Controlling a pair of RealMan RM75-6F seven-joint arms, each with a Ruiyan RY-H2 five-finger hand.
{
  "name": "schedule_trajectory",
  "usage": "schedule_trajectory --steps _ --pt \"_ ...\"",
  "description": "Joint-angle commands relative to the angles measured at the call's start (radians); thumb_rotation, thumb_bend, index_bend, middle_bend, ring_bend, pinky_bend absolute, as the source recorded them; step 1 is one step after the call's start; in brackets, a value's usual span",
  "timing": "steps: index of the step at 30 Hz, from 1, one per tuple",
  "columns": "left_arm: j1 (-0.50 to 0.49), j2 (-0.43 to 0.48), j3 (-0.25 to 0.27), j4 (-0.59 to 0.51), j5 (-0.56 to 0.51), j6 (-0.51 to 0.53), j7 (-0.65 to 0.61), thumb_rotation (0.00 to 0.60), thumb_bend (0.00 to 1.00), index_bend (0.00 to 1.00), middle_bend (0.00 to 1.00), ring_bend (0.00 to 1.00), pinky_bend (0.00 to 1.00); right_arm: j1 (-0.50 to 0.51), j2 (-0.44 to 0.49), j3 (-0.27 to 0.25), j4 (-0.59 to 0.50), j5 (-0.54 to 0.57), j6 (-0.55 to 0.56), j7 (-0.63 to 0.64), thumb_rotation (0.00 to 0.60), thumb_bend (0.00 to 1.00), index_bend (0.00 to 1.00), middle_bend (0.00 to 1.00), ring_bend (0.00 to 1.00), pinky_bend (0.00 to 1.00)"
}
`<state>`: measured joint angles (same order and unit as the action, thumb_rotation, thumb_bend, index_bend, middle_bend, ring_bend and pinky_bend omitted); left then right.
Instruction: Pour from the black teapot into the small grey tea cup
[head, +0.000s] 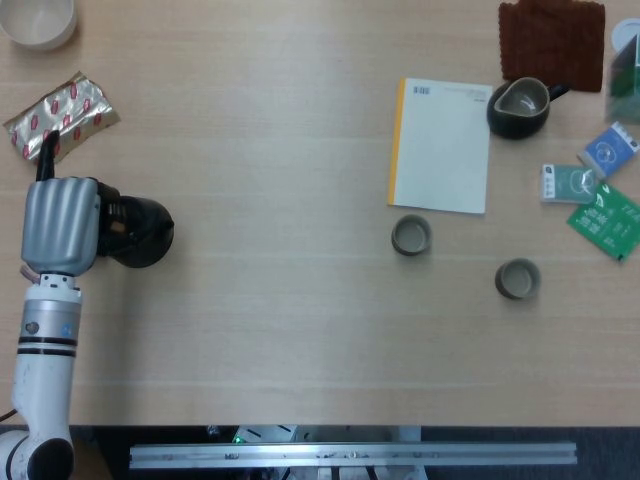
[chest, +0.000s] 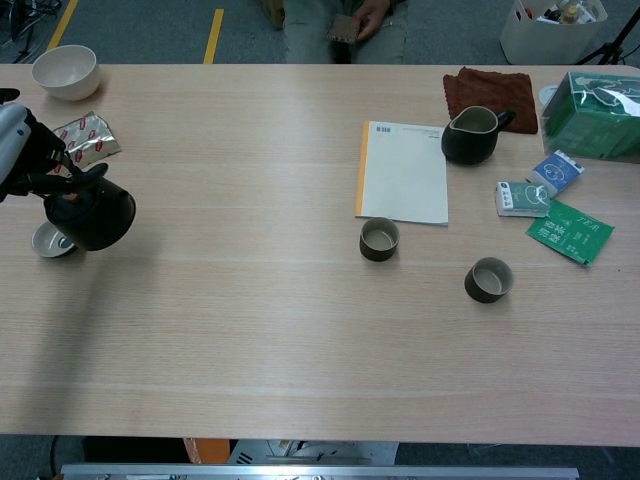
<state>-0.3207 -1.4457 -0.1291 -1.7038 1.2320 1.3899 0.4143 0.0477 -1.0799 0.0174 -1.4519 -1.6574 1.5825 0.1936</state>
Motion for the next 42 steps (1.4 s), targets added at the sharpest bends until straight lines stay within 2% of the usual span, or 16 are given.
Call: schedule_trajectory --steps 1,5,9,12,21,30,42 --pt "0.002 -0.001 0.000 0.006 0.010 0.005 -0.008 0.354 0.26 0.99 1.00 0.84 0.01 0.001 0.001 -0.001 -0.003 -0.001 -0.001 -0.004 0.600 0.11 0.27 0.25 0.14 0.27" --pt "0.006 -0.001 0.004 0.015 0.034 0.013 -0.029 0.396 0.27 0.99 1.00 0.84 0.01 0.004 0.003 -0.003 -0.007 -0.004 -0.003 -0.013 0.600 0.11 0.27 0.25 0.14 0.27" --pt "0.009 0.004 0.015 0.017 0.068 0.021 -0.037 0.507 0.27 0.98 1.00 0.83 0.01 0.012 0.005 -0.008 -0.010 -0.015 -0.014 -0.030 0.600 0.11 0.27 0.25 0.14 0.27" --pt "0.011 0.007 0.025 0.019 0.104 0.032 -0.038 0.535 0.27 0.97 1.00 0.83 0.01 0.023 0.006 -0.013 -0.016 -0.031 -0.025 -0.053 0.600 0.11 0.27 0.25 0.14 0.27" --pt "0.014 0.018 0.036 0.001 0.145 0.036 -0.026 0.544 0.27 0.96 1.00 0.82 0.01 0.086 0.015 -0.024 -0.073 -0.096 -0.091 -0.142 0.600 0.12 0.27 0.25 0.14 0.27" --pt "0.019 0.042 0.040 -0.015 0.180 0.044 -0.032 0.562 0.27 0.96 1.00 0.82 0.01 0.204 0.030 -0.009 -0.191 -0.119 -0.259 -0.271 0.600 0.16 0.27 0.25 0.14 0.27" --pt "0.040 0.088 0.055 -0.054 0.222 0.064 -0.042 0.589 0.27 0.96 1.00 0.82 0.01 0.365 -0.059 0.042 -0.300 0.003 -0.536 -0.507 0.600 0.16 0.27 0.25 0.14 0.27"
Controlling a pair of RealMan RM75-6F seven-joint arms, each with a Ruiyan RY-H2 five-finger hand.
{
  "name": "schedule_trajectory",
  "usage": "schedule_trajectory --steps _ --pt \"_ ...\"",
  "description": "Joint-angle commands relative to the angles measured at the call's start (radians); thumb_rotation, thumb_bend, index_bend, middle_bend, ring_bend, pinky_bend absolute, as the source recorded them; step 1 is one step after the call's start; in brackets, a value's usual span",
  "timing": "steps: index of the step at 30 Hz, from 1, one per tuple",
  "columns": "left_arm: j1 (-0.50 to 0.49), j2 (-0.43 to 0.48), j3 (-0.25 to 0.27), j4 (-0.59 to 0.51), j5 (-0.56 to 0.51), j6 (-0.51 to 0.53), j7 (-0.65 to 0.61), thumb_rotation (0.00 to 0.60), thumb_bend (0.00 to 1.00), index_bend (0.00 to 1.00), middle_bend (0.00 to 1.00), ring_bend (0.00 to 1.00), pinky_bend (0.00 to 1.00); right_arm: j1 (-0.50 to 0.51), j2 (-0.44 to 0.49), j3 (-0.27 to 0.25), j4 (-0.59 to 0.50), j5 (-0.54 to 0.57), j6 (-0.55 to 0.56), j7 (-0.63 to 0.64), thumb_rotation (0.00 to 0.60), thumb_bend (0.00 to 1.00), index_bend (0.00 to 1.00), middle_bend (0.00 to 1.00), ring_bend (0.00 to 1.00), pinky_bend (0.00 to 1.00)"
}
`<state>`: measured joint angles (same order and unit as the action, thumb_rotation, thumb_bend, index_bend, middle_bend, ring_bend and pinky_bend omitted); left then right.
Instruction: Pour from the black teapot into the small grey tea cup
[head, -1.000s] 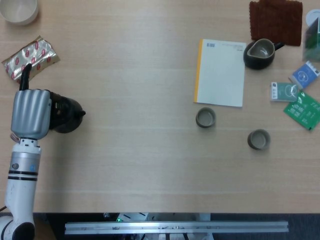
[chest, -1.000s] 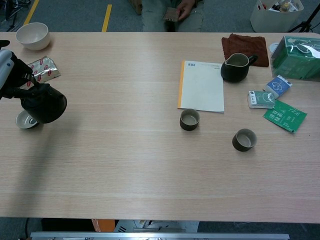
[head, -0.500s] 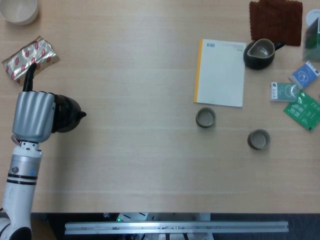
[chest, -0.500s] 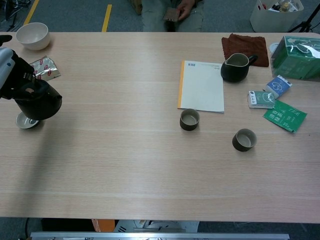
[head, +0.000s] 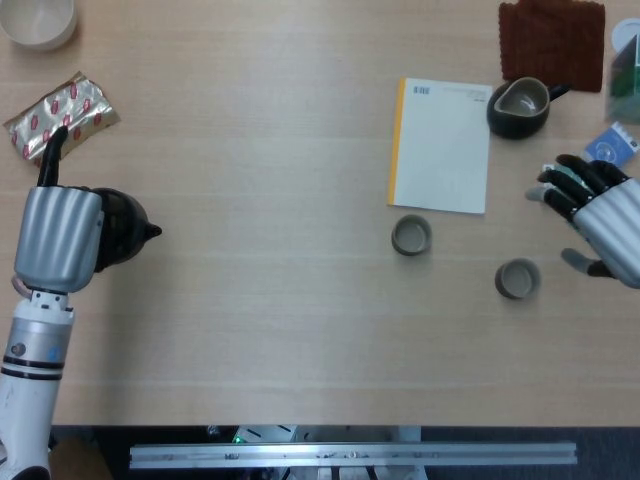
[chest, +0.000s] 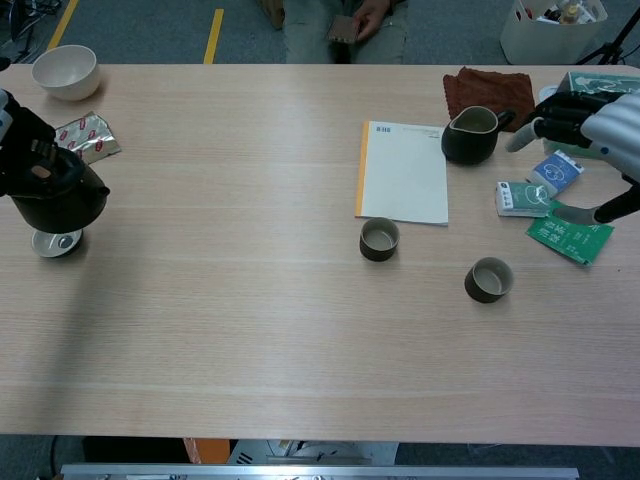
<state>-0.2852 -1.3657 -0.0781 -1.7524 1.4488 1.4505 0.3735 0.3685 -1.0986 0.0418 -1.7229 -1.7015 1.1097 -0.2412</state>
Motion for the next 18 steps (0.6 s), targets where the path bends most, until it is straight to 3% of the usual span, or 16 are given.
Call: schedule_trajectory --steps 1,18 --pt "0.007 0.012 0.005 -0.008 0.009 0.006 -0.001 0.589 0.27 0.96 1.00 0.82 0.01 0.052 -0.052 0.020 -0.033 0.057 -0.078 -0.094 0.600 0.16 0.27 0.25 0.14 0.27" --pt "0.031 0.050 0.028 -0.024 0.046 0.009 -0.008 0.597 0.27 0.96 1.00 0.82 0.01 0.166 -0.266 0.048 0.009 0.318 -0.221 -0.456 0.600 0.16 0.27 0.25 0.14 0.27"
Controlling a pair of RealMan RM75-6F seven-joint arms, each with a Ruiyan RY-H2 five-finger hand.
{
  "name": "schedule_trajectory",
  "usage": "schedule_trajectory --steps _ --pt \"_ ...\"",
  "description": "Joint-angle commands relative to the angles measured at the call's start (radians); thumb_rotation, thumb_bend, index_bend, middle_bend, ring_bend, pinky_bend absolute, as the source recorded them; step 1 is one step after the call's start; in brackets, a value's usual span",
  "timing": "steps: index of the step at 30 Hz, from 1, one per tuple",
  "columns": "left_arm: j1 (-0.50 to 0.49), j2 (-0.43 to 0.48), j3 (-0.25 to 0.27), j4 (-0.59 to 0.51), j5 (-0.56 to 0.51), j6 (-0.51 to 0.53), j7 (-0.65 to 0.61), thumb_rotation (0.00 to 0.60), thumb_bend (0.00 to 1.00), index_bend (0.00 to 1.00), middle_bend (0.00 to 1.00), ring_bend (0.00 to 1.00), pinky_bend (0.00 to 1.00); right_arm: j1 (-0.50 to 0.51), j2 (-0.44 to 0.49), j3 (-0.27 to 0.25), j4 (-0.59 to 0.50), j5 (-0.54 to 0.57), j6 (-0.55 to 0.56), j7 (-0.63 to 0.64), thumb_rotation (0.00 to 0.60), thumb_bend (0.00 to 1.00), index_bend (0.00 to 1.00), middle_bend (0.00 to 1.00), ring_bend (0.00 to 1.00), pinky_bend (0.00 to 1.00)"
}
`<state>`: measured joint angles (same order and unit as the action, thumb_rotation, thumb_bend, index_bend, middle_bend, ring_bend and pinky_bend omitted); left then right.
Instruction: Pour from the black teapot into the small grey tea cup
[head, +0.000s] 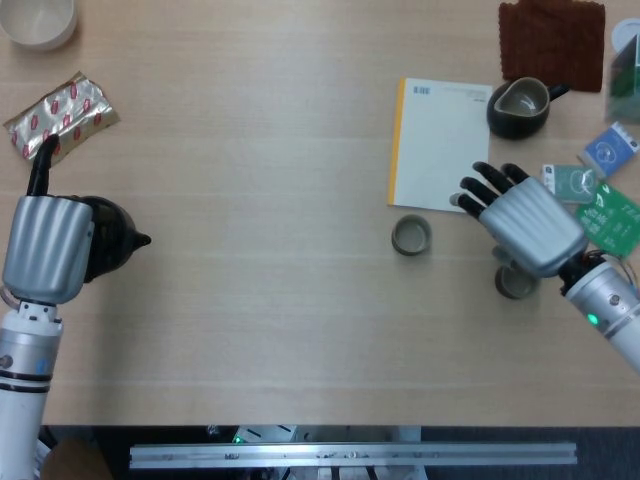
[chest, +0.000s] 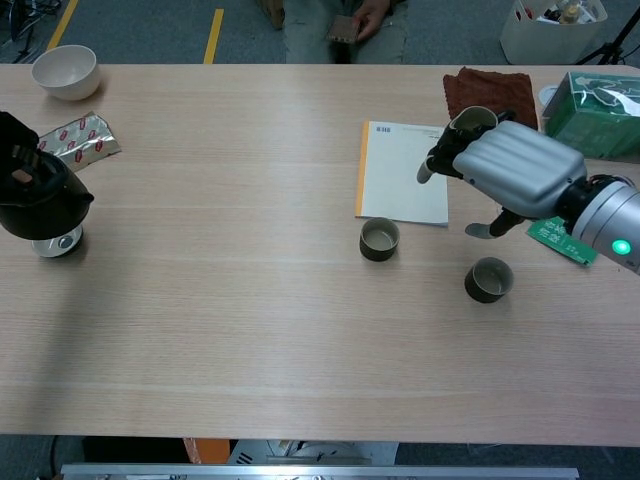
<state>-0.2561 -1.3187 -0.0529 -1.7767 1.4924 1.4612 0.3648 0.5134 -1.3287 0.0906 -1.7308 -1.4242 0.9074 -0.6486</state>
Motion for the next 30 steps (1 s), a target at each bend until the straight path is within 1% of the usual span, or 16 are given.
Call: schedule_trajectory --steps 1,4,13,19,30 --pt "0.003 0.004 0.004 -0.001 0.005 -0.002 0.001 0.597 0.27 0.96 1.00 0.82 0.01 0.030 -0.054 -0.003 0.028 0.057 -0.031 -0.070 0.600 0.16 0.27 0.25 0.14 0.27" --pt "0.007 0.007 0.007 -0.006 0.009 -0.003 -0.002 0.599 0.27 0.96 1.00 0.82 0.01 0.054 -0.102 0.000 0.055 0.118 -0.043 -0.125 0.600 0.16 0.27 0.25 0.14 0.27" --pt "0.014 0.010 0.007 -0.002 0.002 -0.012 -0.016 0.595 0.27 0.96 1.00 0.82 0.01 0.115 -0.203 -0.009 0.135 0.236 -0.056 -0.219 0.600 0.16 0.27 0.25 0.14 0.27" --pt "0.017 0.014 0.003 0.001 0.000 -0.013 -0.026 0.596 0.27 0.96 1.00 0.82 0.01 0.146 -0.247 -0.009 0.159 0.275 -0.048 -0.232 0.600 0.16 0.27 0.25 0.14 0.27" --pt "0.024 0.027 0.000 0.008 -0.004 -0.017 -0.049 0.598 0.27 0.95 1.00 0.81 0.01 0.200 -0.301 -0.030 0.190 0.331 -0.035 -0.286 0.600 0.15 0.27 0.25 0.14 0.27"
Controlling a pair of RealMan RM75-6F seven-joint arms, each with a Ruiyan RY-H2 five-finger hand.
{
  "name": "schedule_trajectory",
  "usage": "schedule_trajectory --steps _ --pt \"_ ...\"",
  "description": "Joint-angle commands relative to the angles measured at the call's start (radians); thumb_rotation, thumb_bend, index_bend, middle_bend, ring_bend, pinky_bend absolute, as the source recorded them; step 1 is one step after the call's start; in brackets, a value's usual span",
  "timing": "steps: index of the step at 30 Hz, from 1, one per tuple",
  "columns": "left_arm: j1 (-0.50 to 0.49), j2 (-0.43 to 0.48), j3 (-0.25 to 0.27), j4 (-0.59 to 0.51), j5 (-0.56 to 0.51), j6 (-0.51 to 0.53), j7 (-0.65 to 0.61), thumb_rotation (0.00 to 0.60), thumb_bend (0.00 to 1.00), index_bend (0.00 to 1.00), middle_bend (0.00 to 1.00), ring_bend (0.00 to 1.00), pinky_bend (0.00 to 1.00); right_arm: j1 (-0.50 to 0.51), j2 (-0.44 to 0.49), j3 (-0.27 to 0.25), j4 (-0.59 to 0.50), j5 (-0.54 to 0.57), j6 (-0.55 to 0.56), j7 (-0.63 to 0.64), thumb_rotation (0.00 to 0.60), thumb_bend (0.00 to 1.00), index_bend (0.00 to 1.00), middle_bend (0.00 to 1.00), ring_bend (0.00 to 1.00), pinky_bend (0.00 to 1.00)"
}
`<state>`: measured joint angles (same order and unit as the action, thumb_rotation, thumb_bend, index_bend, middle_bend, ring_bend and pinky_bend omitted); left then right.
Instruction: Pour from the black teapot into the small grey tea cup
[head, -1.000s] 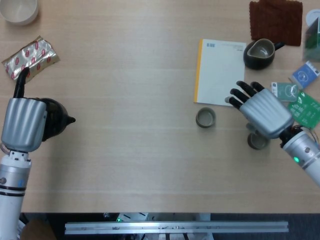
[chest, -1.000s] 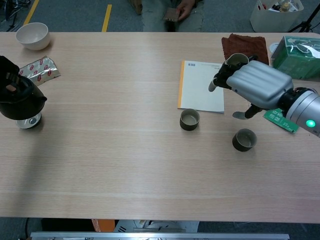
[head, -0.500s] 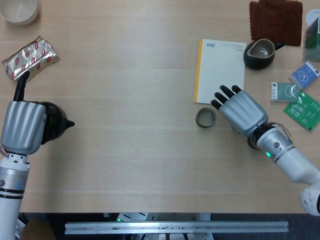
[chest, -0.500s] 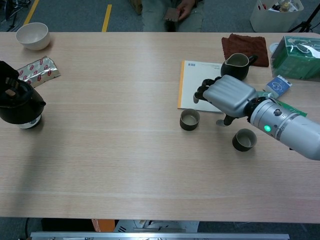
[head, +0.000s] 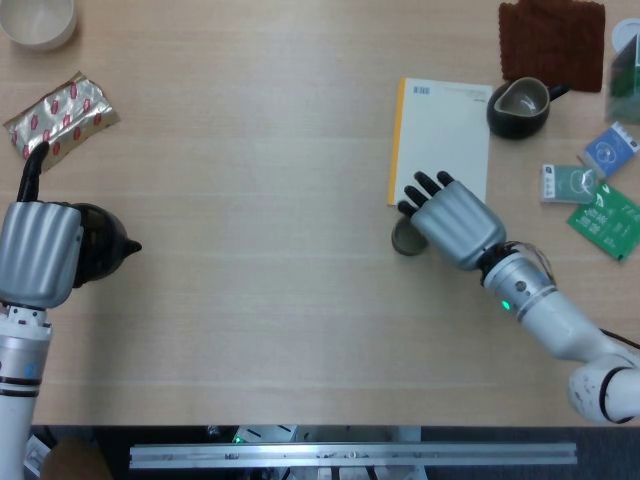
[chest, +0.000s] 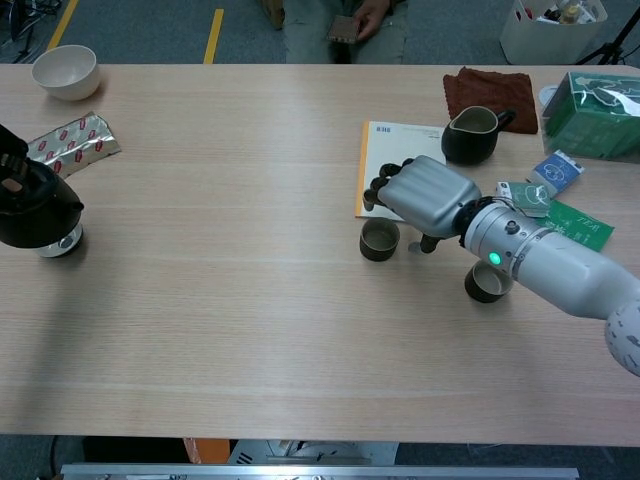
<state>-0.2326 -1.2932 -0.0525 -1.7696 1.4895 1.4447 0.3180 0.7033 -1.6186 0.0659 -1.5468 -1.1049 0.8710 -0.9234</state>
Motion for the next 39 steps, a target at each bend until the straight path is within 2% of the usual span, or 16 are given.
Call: schedule_trajectory --steps 1,13,20,24,31,39 --pt "0.001 0.003 -0.001 0.002 -0.001 -0.001 -0.004 0.597 0.27 0.95 1.00 0.81 0.01 0.015 -0.017 -0.008 0.010 0.019 0.002 -0.018 0.600 0.15 0.27 0.25 0.14 0.27" --pt "0.009 0.013 -0.002 0.007 -0.003 -0.004 -0.028 0.598 0.27 0.95 1.00 0.81 0.01 0.060 -0.068 -0.027 0.046 0.078 0.020 -0.059 0.600 0.15 0.27 0.25 0.14 0.27" --pt "0.012 0.016 -0.001 0.008 -0.001 -0.005 -0.039 0.598 0.27 0.95 1.00 0.81 0.01 0.077 -0.089 -0.036 0.064 0.098 0.030 -0.063 0.600 0.16 0.32 0.26 0.14 0.27" --pt "0.012 0.020 -0.001 0.008 0.000 -0.010 -0.054 0.597 0.27 0.95 1.00 0.81 0.01 0.085 -0.101 -0.041 0.074 0.107 0.036 -0.065 0.600 0.24 0.35 0.26 0.14 0.27" --pt "0.015 0.024 0.000 0.012 0.002 -0.010 -0.068 0.598 0.27 0.95 1.00 0.81 0.01 0.097 -0.114 -0.046 0.083 0.123 0.051 -0.072 0.600 0.31 0.40 0.27 0.15 0.27" --pt "0.018 0.031 0.002 0.009 0.008 -0.009 -0.071 0.598 0.27 0.95 1.00 0.81 0.01 0.114 -0.101 -0.031 0.037 0.119 0.061 -0.047 0.600 0.32 0.43 0.28 0.16 0.27"
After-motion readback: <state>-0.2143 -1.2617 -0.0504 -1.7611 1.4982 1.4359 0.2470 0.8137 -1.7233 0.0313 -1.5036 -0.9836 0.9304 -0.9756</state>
